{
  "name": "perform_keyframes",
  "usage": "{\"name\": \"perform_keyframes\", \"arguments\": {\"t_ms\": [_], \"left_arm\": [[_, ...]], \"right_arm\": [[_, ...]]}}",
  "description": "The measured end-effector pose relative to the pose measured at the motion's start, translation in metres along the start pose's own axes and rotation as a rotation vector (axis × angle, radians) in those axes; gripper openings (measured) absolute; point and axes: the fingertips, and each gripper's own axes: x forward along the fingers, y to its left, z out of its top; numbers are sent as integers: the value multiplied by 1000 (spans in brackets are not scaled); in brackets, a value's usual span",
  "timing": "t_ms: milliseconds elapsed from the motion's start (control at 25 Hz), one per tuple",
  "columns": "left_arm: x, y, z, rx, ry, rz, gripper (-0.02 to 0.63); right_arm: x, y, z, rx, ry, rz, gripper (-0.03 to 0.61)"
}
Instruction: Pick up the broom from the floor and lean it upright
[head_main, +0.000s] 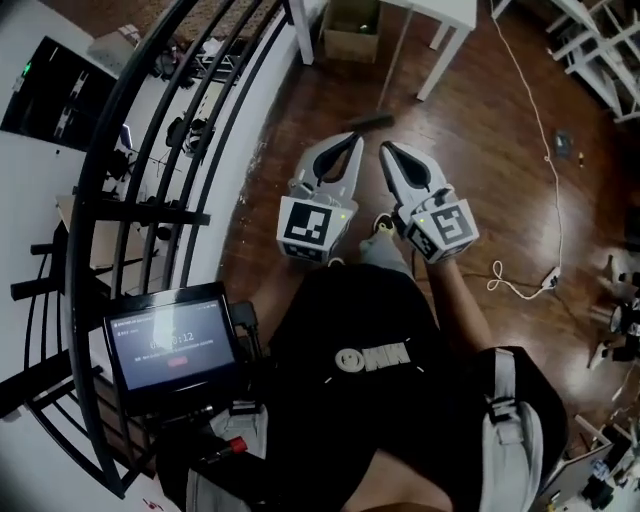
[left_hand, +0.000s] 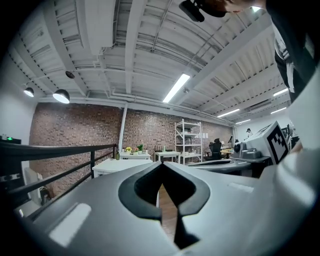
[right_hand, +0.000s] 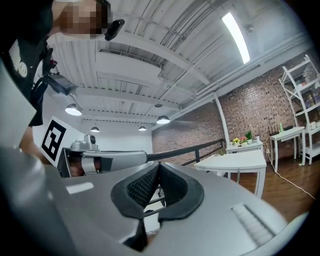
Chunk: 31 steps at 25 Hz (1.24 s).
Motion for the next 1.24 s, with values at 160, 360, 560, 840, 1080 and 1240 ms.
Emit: {"name": "perform_keyframes", "arguments": {"t_ms": [160, 360, 560, 840, 1080, 1240], "left_arm": [[-1, -34, -3, 10, -4, -44, 15], [0, -54, -1, 35, 17, -71, 15], [10, -75, 3, 5, 24, -105, 15], [-5, -67, -6, -5, 7, -89, 15], [4, -55, -10, -17, 19, -78, 15], [4, -53, -9, -12, 20, -76, 15]], "right_arm": [[-26, -5, -3, 10, -10, -29, 2], [-42, -11, -2, 2, -4, -57, 2], [-58, -20, 9, -11, -4, -84, 0], [-48, 1, -8, -2, 8, -56, 1], [-36, -6, -13, -3, 28, -50, 0], [-33, -4, -8, -8, 19, -50, 0]]}}
